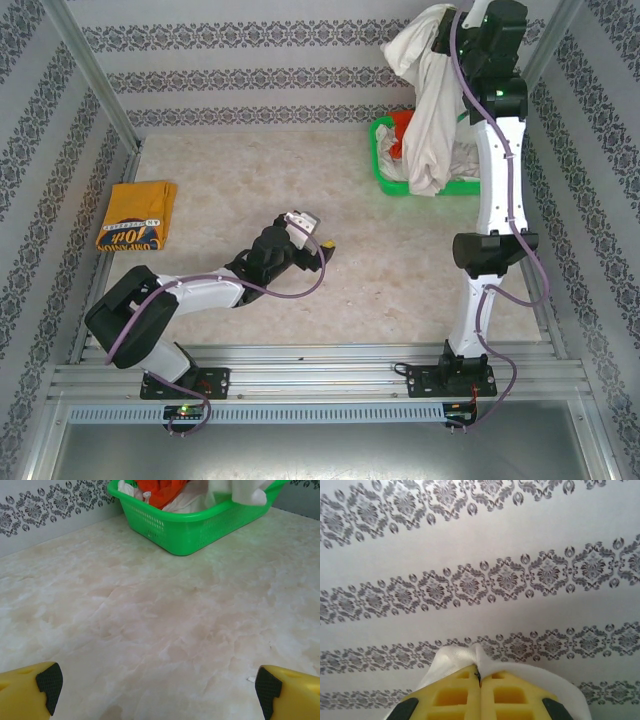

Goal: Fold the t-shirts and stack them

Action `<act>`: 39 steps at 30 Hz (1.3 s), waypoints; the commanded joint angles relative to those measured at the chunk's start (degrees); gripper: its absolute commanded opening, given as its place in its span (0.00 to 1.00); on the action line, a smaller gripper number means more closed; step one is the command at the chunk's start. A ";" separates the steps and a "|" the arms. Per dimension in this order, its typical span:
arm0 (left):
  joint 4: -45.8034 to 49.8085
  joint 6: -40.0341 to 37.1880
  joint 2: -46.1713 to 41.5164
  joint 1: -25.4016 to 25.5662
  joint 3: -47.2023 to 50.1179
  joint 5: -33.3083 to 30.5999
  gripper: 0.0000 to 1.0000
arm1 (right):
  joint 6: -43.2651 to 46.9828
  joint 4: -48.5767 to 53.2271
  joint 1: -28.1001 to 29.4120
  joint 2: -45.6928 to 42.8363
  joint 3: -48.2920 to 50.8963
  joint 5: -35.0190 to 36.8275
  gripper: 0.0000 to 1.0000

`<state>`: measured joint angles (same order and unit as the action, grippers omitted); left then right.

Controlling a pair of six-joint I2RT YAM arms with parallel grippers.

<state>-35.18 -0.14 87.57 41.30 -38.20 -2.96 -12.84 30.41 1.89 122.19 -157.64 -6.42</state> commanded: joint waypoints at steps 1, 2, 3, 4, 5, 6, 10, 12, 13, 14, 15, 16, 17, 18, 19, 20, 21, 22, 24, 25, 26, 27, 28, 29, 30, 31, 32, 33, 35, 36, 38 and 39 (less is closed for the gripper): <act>-2.89 1.72 0.05 0.80 -1.50 1.04 1.00 | -0.93 -0.97 1.82 -2.96 -0.08 -5.74 0.00; -2.65 1.72 -0.32 0.80 -1.53 0.65 1.00 | -0.07 -1.05 2.54 -4.53 1.35 -6.52 0.00; -2.26 1.85 -0.90 0.65 -1.44 0.14 1.00 | 1.22 -1.22 3.56 -6.37 3.06 -7.09 0.00; -1.73 2.03 -1.58 0.50 -1.31 -0.31 1.00 | 2.72 -1.50 4.87 -8.05 5.05 -7.40 0.00; -1.46 2.28 -2.28 0.15 -1.07 -0.37 1.00 | 3.94 -1.79 6.08 -9.74 6.84 -7.52 0.00; -1.26 2.97 -3.22 -0.46 -0.56 -0.22 1.00 | 5.50 -2.33 7.41 -11.84 9.17 -7.51 0.00; -0.50 6.76 -8.93 -4.43 2.69 3.25 1.00 | 11.08 -3.83 13.16 -17.65 17.57 -6.97 0.00; 0.59 8.24 -12.97 -6.28 4.46 3.73 1.00 | 13.07 -3.12 15.84 -18.85 20.50 -6.52 0.00; 1.65 9.03 -15.18 -7.39 5.25 3.88 1.00 | 13.73 -3.14 17.35 -19.28 21.98 -6.26 0.00; 2.89 9.73 -17.12 -8.41 5.89 4.13 1.00 | 14.13 -3.40 18.48 -19.51 23.16 -6.15 0.00; 4.45 10.64 -18.99 -9.71 6.30 4.64 1.00 | 14.41 -4.22 19.67 -19.70 24.42 -6.27 0.00; 6.16 11.70 -21.21 -11.01 6.77 5.40 1.00 | 14.33 -4.98 20.80 -19.64 25.01 -6.47 0.00; 7.25 12.79 -22.78 -12.19 7.11 6.31 1.00 | 13.99 -5.55 21.54 -19.26 24.86 -6.81 0.00; 7.89 13.96 -24.28 -13.40 7.67 7.34 1.00 | 13.20 -5.92 22.26 -18.66 24.06 -7.58 0.00; 8.38 14.88 -25.62 -14.19 8.25 8.15 1.00 | 12.02 -6.20 22.66 -17.83 22.71 -8.93 0.00; 8.68 15.32 -26.73 -14.86 8.74 8.48 1.00 | 10.55 -6.60 22.89 -17.05 21.40 -10.05 0.00; 9.19 15.71 -27.87 -15.39 9.24 8.55 1.00 | 8.32 -7.44 22.93 -16.17 19.98 -11.47 0.00; 9.64 16.00 -28.88 -15.79 9.69 8.45 1.00 | 5.98 -8.37 22.92 -15.29 18.61 -12.41 0.00; 10.36 16.45 -30.31 -16.33 10.46 7.99 1.00 | 1.31 -10.44 22.81 -14.00 16.97 -12.02 0.00; 10.82 16.72 -30.92 -16.62 10.82 7.65 1.00 | -0.96 -11.33 22.66 -13.32 16.09 -11.91 0.00; 11.03 16.75 -31.51 -16.90 11.20 7.50 1.00 | -3.00 -11.63 22.48 -12.58 15.01 -12.13 0.00; 11.05 17.05 -31.96 -17.17 11.56 7.22 1.00 | -5.17 -11.83 22.25 -11.68 13.60 -12.77 0.00; 11.32 17.32 -32.38 -17.58 11.91 7.18 1.00 | -6.88 -11.91 21.98 -10.96 12.31 -13.18 0.00; 11.34 17.52 -32.60 -17.79 12.13 7.25 1.00 | -7.87 -12.10 21.77 -10.47 11.81 -12.99 0.00; 11.19 17.54 -32.63 -18.13 12.47 7.28 1.00 | -8.65 -11.94 21.45 -10.15 11.92 -12.07 0.00; 11.28 17.60 -32.39 -18.39 12.61 7.41 1.00 | -9.19 -11.04 21.04 -9.97 12.34 -10.61 0.00; 11.39 17.59 -32.22 -18.53 12.80 7.44 1.00 | -9.63 -10.15 20.60 -9.96 13.27 -9.59 0.00; 11.44 17.59 -31.96 -18.63 12.88 7.61 1.00 | -10.28 -9.37 19.98 -10.26 15.19 -8.60 0.00; 11.63 17.87 -31.35 -18.88 13.14 7.96 1.00 | -11.58 -8.90 18.67 -12.12 21.88 -6.67 0.00; 12.16 17.90 -30.88 -18.93 13.10 8.01 1.00 | -12.56 -10.10 17.86 -13.93 27.26 -5.36 0.00; 13.56 17.77 -29.84 -19.14 12.92 8.01 1.00 | -15.04 -16.76 16.19 -18.71 42.01 -2.83 0.00; 14.35 17.65 -29.32 -19.13 12.82 7.99 1.00 | -17.08 -21.54 15.12 -21.45 50.47 -1.19 0.00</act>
<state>-23.70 16.62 57.39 23.05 -25.61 4.32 -24.23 17.23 19.29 104.75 -119.92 -13.21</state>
